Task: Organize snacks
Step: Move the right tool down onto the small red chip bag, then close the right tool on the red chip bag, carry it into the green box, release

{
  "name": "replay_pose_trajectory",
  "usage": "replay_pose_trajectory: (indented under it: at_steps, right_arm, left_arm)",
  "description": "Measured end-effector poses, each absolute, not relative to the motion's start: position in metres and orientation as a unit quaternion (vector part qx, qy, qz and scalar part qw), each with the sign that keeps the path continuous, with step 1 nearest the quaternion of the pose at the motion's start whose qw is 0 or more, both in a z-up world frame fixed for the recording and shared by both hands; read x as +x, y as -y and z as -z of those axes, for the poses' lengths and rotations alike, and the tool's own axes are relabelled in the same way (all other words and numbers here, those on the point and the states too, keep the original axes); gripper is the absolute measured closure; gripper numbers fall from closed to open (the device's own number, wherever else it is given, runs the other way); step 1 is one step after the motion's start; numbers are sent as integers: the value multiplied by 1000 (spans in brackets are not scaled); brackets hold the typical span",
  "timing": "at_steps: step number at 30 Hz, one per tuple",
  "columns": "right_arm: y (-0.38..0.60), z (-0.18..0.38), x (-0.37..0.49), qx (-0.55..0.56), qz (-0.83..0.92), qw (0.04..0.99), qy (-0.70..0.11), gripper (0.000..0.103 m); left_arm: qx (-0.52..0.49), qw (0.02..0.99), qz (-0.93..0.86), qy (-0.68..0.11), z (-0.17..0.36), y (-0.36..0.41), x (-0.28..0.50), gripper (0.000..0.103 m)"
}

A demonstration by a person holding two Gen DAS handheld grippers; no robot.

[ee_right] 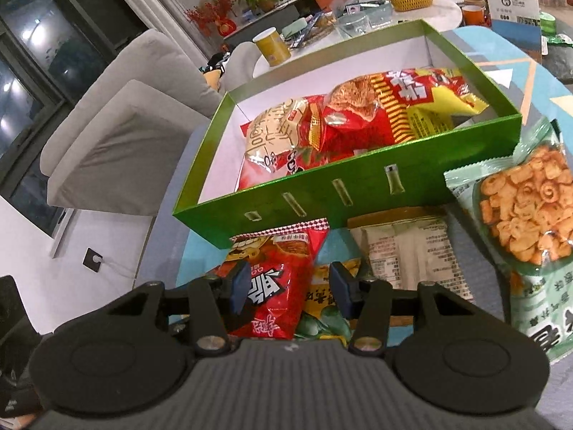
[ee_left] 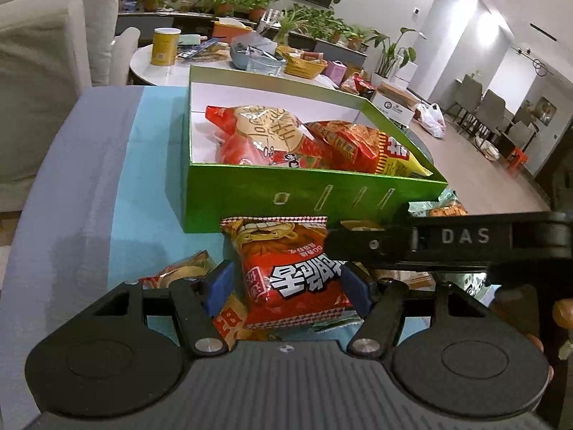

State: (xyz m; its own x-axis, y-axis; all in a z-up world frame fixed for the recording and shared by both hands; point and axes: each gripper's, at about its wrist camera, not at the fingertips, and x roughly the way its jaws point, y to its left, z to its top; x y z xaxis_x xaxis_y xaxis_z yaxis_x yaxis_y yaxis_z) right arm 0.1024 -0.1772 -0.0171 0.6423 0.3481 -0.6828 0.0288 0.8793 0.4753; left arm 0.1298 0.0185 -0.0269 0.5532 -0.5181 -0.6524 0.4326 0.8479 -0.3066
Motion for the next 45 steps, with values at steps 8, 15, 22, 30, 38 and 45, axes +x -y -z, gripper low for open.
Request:
replay_pose_trajectory:
  at_steps: [8, 15, 22, 30, 38, 45]
  right_arm:
    - [174, 22, 109, 232, -92, 872, -421, 54]
    - [167, 24, 115, 222, -107, 872, -424, 56]
    - [160, 20, 111, 201, -106, 880, -417, 56]
    - [162, -5, 94, 208, -124, 894, -377, 56]
    - [162, -38, 89, 204, -136, 912, -328, 56]
    - [165, -56, 102, 197, -142, 923, -300, 56]
  left_arm:
    - [-58, 873, 283, -393, 30, -16, 134, 40]
    - [-56, 868, 289, -399, 32, -11, 137, 39]
    - [-59, 874, 280, -394, 27, -9, 130, 40]
    - [-53, 895, 279, -344, -4, -16, 107, 41]
    - [-44, 912, 286, -293, -40, -15, 100, 41]
    - [-36, 918, 288, -271, -58, -10, 116, 41]
